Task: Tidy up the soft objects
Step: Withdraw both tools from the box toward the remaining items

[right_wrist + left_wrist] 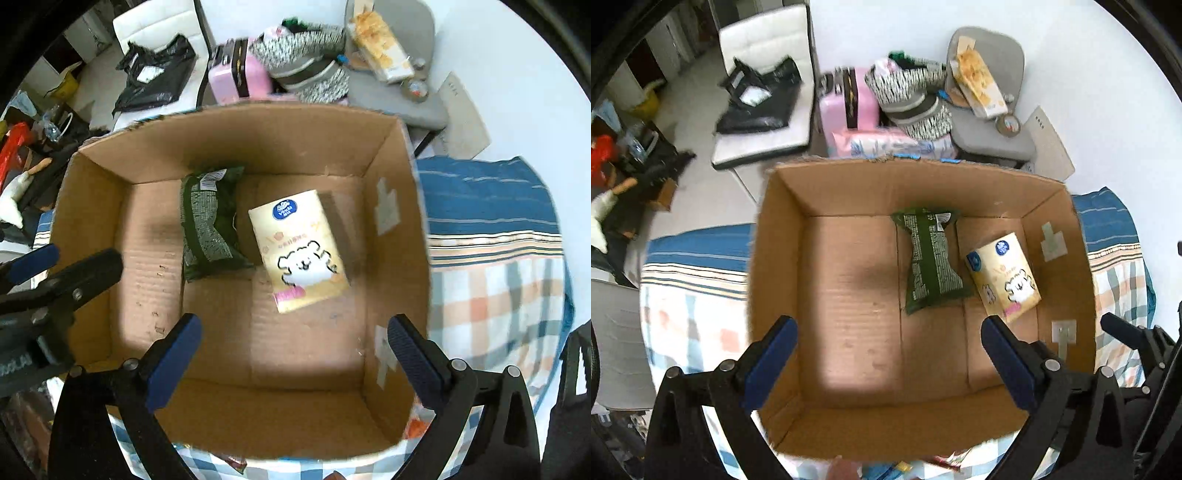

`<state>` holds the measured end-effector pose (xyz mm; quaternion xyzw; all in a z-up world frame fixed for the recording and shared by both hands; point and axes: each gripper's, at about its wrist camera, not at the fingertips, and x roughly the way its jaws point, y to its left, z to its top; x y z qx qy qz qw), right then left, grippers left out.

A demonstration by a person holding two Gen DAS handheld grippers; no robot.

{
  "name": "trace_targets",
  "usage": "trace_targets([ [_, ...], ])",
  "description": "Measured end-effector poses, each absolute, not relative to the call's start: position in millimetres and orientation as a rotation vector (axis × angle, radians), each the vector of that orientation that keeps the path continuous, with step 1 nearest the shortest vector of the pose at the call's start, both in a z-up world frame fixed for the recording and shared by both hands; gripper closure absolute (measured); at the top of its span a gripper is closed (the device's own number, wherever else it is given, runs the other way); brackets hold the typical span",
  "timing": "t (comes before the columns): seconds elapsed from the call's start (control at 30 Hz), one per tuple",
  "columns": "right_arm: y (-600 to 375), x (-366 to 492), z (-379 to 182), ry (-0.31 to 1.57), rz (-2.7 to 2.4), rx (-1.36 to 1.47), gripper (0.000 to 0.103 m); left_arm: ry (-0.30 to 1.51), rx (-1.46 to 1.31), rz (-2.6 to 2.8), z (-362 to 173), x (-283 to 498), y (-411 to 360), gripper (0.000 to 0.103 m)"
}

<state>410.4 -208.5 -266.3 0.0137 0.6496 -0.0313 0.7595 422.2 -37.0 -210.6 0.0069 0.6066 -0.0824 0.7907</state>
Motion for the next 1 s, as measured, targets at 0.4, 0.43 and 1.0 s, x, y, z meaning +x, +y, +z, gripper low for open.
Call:
trace_targets([
  [0.4,-204,316,-180,1.247,-0.097,0.069,0.001,1.103,0.07,-0.151,-131,331,-33,0.001],
  [0.43,-204,310,-175,1.238,-0.093,0.073,0.001,1.092,0.074,-0.149,-125,323,-33,0.001],
  [1.0,-223,210,-181,1.326,0.011,0.142,0.001,1.217,0.084,-0.03,-161,229,-11,0.001],
])
